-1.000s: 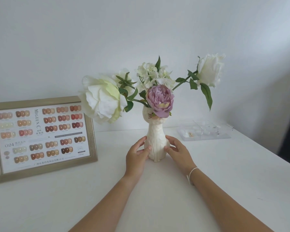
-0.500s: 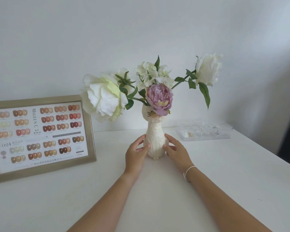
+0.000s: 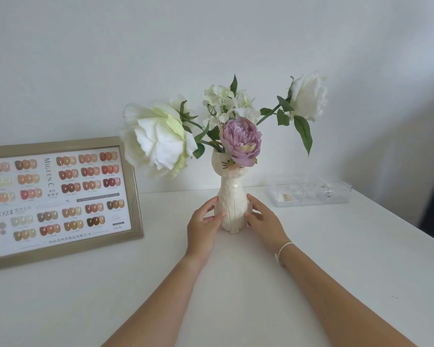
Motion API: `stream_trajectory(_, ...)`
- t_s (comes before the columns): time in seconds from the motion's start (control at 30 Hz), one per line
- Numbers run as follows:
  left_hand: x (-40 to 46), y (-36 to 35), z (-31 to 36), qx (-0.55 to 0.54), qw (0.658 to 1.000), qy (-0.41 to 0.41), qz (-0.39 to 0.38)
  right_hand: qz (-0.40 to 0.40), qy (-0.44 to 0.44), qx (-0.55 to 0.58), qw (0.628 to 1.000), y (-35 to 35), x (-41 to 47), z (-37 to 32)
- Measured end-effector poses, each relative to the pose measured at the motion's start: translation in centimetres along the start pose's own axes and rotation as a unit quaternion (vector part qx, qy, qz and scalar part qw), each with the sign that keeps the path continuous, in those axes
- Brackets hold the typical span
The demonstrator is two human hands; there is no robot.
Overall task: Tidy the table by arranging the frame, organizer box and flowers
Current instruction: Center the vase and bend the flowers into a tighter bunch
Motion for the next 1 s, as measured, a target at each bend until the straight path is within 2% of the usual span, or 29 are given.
stream_trajectory(0.6,-0.4,0.4,-0.2,-0.007,1.000,-0.012,0.014,0.021,-0.004,0.014,1.000,0.2,-0.3,0.1)
stream_trajectory(0.77,-2.1,2.3,2.5,-0.056,0.993,-0.077,0.063,0.109,0.007,0.069,0.992,3.2,-0.9,-0.7)
stream_trajectory(1.0,-4.9,6.2,11.3,-0.171,0.953,-0.207,0.143,0.292,0.055,0.134,0.945,13.0,0.0,-6.0)
Point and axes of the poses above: each hand's wrist, its own x-axis towards the middle knuckle, its own y-axis out of the back of the hand, z = x × y, the point moved 7 cm from there along x, towards the middle knuckle, and after that the axes turned 13 degrees about -x, right-handed, at the moved point
